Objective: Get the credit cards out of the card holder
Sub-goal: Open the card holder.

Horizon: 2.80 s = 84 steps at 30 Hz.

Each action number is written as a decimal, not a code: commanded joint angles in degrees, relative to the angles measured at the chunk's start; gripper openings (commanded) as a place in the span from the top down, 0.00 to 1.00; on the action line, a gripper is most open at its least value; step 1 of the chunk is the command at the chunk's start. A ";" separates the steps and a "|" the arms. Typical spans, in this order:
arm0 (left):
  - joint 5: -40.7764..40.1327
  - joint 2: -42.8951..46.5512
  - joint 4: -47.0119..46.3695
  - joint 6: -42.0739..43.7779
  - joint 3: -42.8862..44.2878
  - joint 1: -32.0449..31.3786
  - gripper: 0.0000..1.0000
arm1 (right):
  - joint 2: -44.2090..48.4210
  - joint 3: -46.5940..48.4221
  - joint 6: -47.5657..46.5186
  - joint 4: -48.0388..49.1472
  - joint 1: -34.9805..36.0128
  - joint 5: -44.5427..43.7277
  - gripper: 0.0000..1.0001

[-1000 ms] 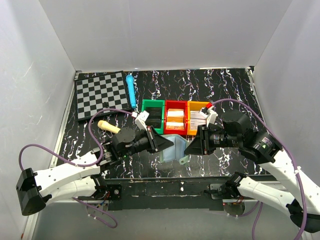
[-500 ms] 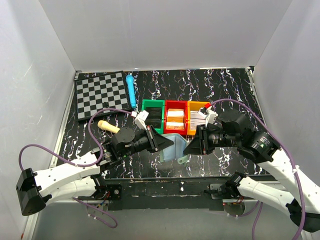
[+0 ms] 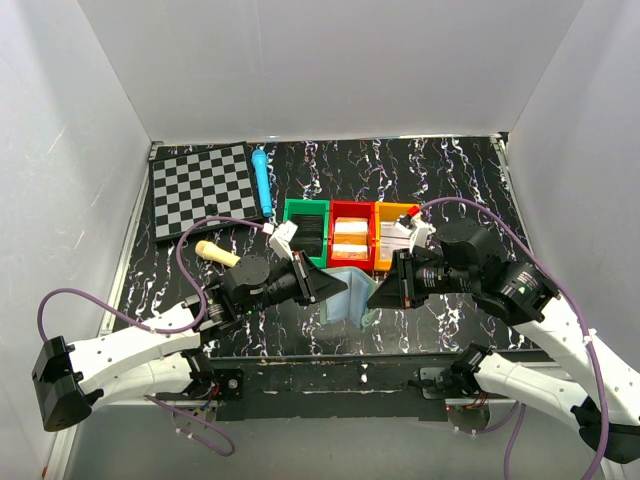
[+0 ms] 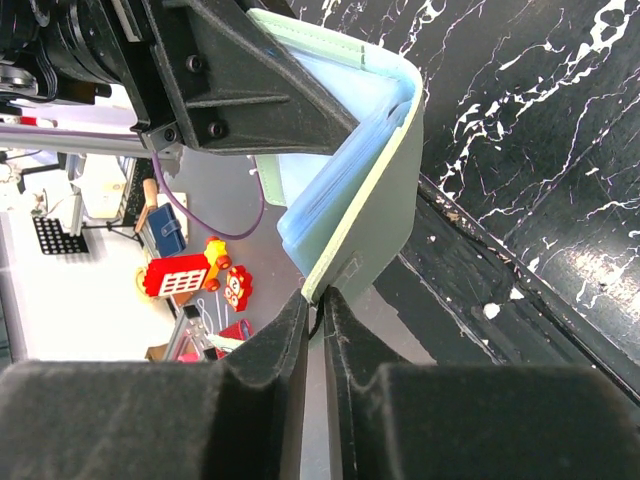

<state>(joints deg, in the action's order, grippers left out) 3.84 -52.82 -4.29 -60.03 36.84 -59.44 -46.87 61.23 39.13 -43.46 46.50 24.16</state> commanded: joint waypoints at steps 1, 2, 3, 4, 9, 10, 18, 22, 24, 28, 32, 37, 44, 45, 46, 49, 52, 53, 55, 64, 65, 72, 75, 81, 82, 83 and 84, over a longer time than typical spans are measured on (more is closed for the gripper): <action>1.52 1.75 -3.70 -0.09 -0.01 -0.24 1.00 | -0.24 0.82 -0.20 1.54 -0.27 -0.87 0.85; 1.79 1.67 -3.88 -0.09 0.07 -0.24 1.00 | -0.24 0.82 -0.11 1.45 -0.18 -1.05 0.85; 1.96 1.66 -4.05 -0.09 -0.01 -0.24 1.00 | -0.24 0.73 -0.20 1.28 -0.27 -1.13 0.85; 2.14 1.58 -4.23 -0.09 -0.01 -0.24 1.00 | -0.24 0.73 -0.29 1.28 -0.27 -1.22 0.81; 2.75 1.84 -4.76 -0.18 -0.10 -0.15 1.00 | 0.03 0.47 -0.11 1.19 -0.18 -2.10 0.63; 2.76 1.93 -4.84 -0.18 -0.28 -0.24 1.00 | 0.11 0.38 0.06 1.27 -0.27 -2.19 0.62; 2.93 2.28 -5.29 -0.44 -0.72 -0.24 1.00 | 0.29 0.12 0.33 1.89 -0.45 -2.37 0.67; 2.58 2.63 -5.37 -0.61 -1.24 -0.24 1.00 | 1.43 -0.32 0.42 3.38 -0.45 -1.49 0.66; 2.32 2.63 -5.46 -0.79 -1.59 -0.24 1.00 | 1.96 -0.50 0.50 4.35 -0.36 -0.96 0.66; 2.40 2.28 -5.81 -0.88 -1.60 -0.24 1.00 | 2.66 -0.85 0.59 5.49 -0.45 0.01 0.69; 2.76 1.93 -6.16 -0.97 -1.51 -0.24 1.00 | 3.45 -1.55 1.03 7.25 -0.45 1.23 0.73; 3.20 1.49 -6.52 -1.05 -1.51 -0.24 1.00 | 3.28 -1.47 1.03 7.34 -0.45 1.32 0.82; 4.60 0.61 -7.57 -0.79 -1.24 -0.24 1.00 | 2.75 -0.85 0.42 5.94 -0.53 1.06 0.99; 4.78 0.61 -7.83 -0.79 -1.16 -0.24 0.98 | 2.58 -0.50 -0.11 5.41 -0.36 0.71 0.99; 4.95 0.70 -8.53 -0.62 -1.24 -0.24 0.90 | 2.58 -0.06 -0.55 4.36 -0.45 0.19 0.99; 5.22 1.66 -10.90 -1.05 -2.47 -0.24 0.67 | 2.49 1.34 -2.30 1.46 -0.45 -1.39 0.99; 5.22 2.98 -12.14 -1.23 -3.35 -0.24 0.60 | 2.57 1.61 -2.57 0.57 -0.45 -1.93 0.99; 5.22 2.98 -12.31 -1.14 -3.44 -0.24 0.60 | 2.58 1.52 -2.57 0.75 -0.53 -1.75 0.99; 5.48 2.90 -12.23 -0.79 -3.18 -0.15 0.60 | 2.58 0.91 -2.14 1.62 -0.45 -1.14 0.99; 7.76 0.70 -12.49 0.35 -1.42 -0.24 0.46 | 1.79 0.20 0.06 4.70 -0.53 1.24 0.99; 8.03 0.52 -12.75 0.44 -1.25 -0.24 0.45 | 1.61 0.29 0.33 4.70 -0.53 1.32 0.99; 8.12 -0.45 -11.09 1.32 0.25 -0.50 0.42 | 1.17 0.91 0.33 4.44 -0.53 1.24 0.99; 7.42 0.17 -10.21 1.76 0.43 -0.50 0.42 | 0.99 0.82 0.15 4.44 -0.53 1.24 0.99; 6.54 0.26 -8.36 2.90 1.57 -0.50 0.41 | 0.20 0.82 0.33 4.61 -0.53 1.41 0.99; 6.45 0.17 -8.19 3.08 1.57 -0.50 0.41 | 0.12 0.73 0.33 4.53 -0.45 1.41 0.99; 6.36 0.08 -8.19 3.16 1.66 -0.50 0.41 | 0.03 0.73 0.42 4.53 -0.53 1.41 0.99; 6.27 -0.18 -8.10 3.25 1.74 -0.59 0.40 | -0.06 0.64 0.50 4.61 -0.45 1.41 0.99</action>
<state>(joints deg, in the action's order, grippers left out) 10.68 -53.56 -12.38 -58.13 35.77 -59.48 -46.65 60.31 39.05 -41.78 46.17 24.40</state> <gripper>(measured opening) 0.592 0.031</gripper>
